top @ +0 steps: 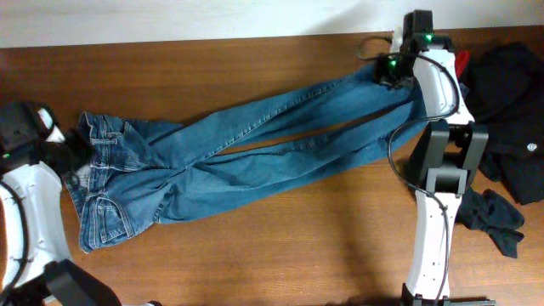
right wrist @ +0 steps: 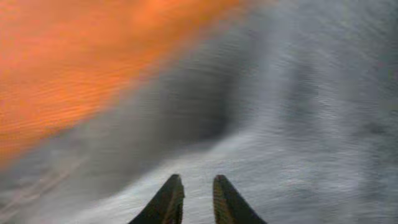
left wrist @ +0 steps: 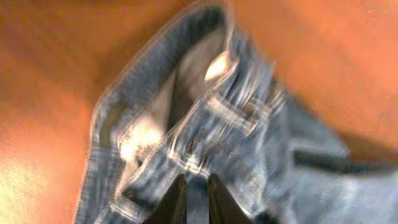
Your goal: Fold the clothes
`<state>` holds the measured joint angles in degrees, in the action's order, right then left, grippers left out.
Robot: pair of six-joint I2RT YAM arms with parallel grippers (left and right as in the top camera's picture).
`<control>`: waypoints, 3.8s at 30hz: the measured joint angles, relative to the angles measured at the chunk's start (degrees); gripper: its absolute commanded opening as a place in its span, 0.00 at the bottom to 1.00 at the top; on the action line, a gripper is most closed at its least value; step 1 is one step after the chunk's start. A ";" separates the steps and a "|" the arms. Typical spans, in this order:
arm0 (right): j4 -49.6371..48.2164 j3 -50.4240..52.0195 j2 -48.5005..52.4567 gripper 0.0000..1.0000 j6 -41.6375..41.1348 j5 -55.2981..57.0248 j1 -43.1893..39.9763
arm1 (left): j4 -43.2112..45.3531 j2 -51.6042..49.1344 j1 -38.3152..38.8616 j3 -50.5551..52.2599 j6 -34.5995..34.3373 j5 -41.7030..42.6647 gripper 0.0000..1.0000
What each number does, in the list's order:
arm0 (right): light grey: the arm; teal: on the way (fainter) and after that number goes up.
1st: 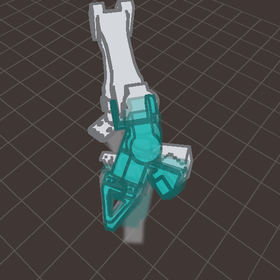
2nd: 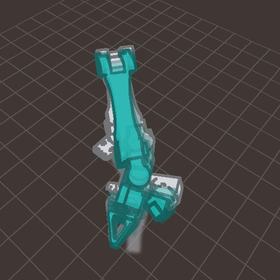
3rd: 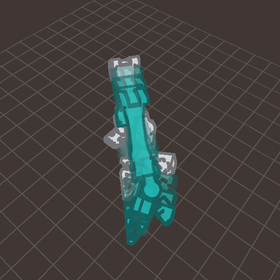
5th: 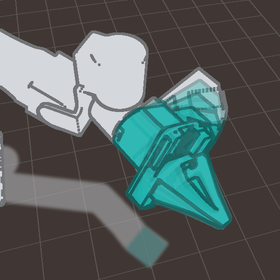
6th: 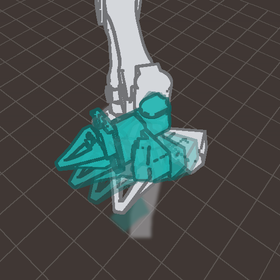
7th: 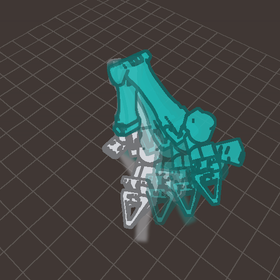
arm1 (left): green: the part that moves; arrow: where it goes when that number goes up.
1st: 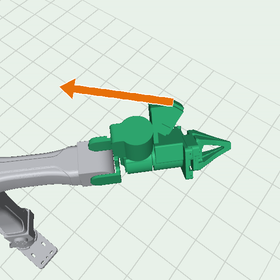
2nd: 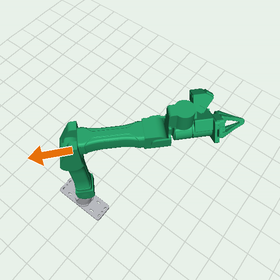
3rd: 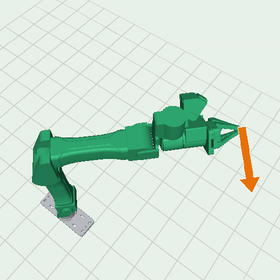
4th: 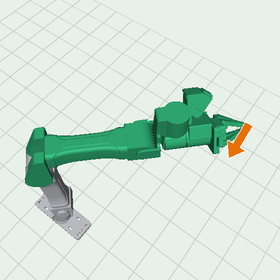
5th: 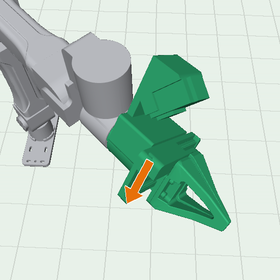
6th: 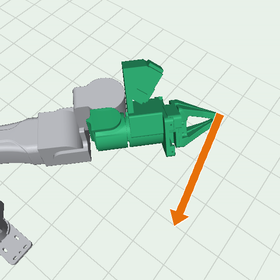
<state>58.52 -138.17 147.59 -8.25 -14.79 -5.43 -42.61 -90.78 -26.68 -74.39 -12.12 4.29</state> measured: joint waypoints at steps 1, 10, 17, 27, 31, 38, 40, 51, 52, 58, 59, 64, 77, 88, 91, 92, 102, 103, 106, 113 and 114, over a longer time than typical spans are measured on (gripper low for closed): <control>0.04 -0.59 -1.81 0.31 0.52 -2.71 1.18 | 1.42 0.50 0.00 -0.79 0.31 0.04 0.17; 6.43 -2.49 -8.37 0.52 3.63 -9.44 10.88 | 11.28 -9.86 0.00 -1.14 2.10 0.72 0.51; 11.23 -2.49 -8.41 0.52 6.19 -12.31 12.13 | 27.74 -20.83 0.00 -0.81 2.27 8.33 0.55; 12.66 -2.49 -8.57 0.52 7.26 -12.98 12.96 | 45.29 -26.14 0.22 -0.87 1.97 20.94 0.00; 12.63 -2.49 -8.59 0.52 7.23 -13.00 13.77 | 44.98 -26.14 0.20 -1.11 1.64 22.32 0.00; 13.38 -2.49 -8.76 0.52 7.21 -13.20 13.90 | 28.98 -27.74 0.26 -23.74 2.60 25.92 0.00; 13.42 -2.49 -8.81 0.52 7.23 -13.22 14.01 | 25.86 -27.71 0.31 -30.12 3.43 25.24 0.00; 13.27 -2.49 -8.81 0.52 7.23 -13.18 15.56 | 8.90 -28.57 -0.50 -37.70 7.74 10.45 0.36; 13.31 -2.49 -8.81 0.52 7.21 -13.14 15.56 | 7.82 -28.94 -0.61 -37.70 8.00 9.38 0.42; 13.90 -2.49 -8.81 0.58 7.39 -8.35 15.61 | -1.03 -31.58 -0.81 -37.70 8.48 7.87 0.52; 14.36 -2.49 -8.81 0.59 7.45 -7.98 15.61 | -3.04 -31.58 -0.63 -37.70 8.50 7.85 0.52; 18.05 -2.43 -8.81 0.59 8.22 -6.62 15.61 | -14.08 -31.58 0.94 -37.70 8.59 7.82 0.46; 37.03 -2.38 -8.87 0.60 15.47 -4.22 21.09 | -21.51 -31.58 2.51 -27.98 10.27 7.80 0.34; 31.54 8.48 -10.36 0.69 5.05 6.32 26.18 | -6.51 -31.58 1.92 -16.13 10.91 -1.38 0.01; 24.85 15.93 -10.38 0.68 4.39 6.82 26.10 | -6.14 -31.58 -0.11 -15.37 9.27 -2.03 0.01; 23.65 17.73 -10.38 0.68 4.24 6.86 26.10 | -6.08 -31.58 -1.11 -15.08 8.87 -2.03 0.01; 1.36 23.67 -10.38 0.04 3.37 12.31 25.66 | -5.99 -31.58 -3.78 -14.73 6.69 -2.89 0.01; 0.24 23.63 -10.38 0.04 3.30 12.68 25.53 | -6.01 -31.58 -3.78 -14.73 6.69 -2.93 0.00; -5.29 22.69 -10.38 0.04 3.34 13.64 23.50 | -6.01 -31.58 -3.78 -14.73 6.67 -3.65 0.01; -3.10 15.72 -10.38 0.50 3.58 9.42 15.87 | -6.19 -31.58 -3.93 -14.62 6.67 -5.38 0.00; -2.99 13.86 -10.38 0.57 3.54 8.41 14.36 | -6.14 -31.58 -3.91 -14.62 6.67 -5.46 0.01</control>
<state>55.53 -124.31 137.21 -4.71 -6.37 8.93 -48.75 -122.37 -30.59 -89.01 -5.45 -1.17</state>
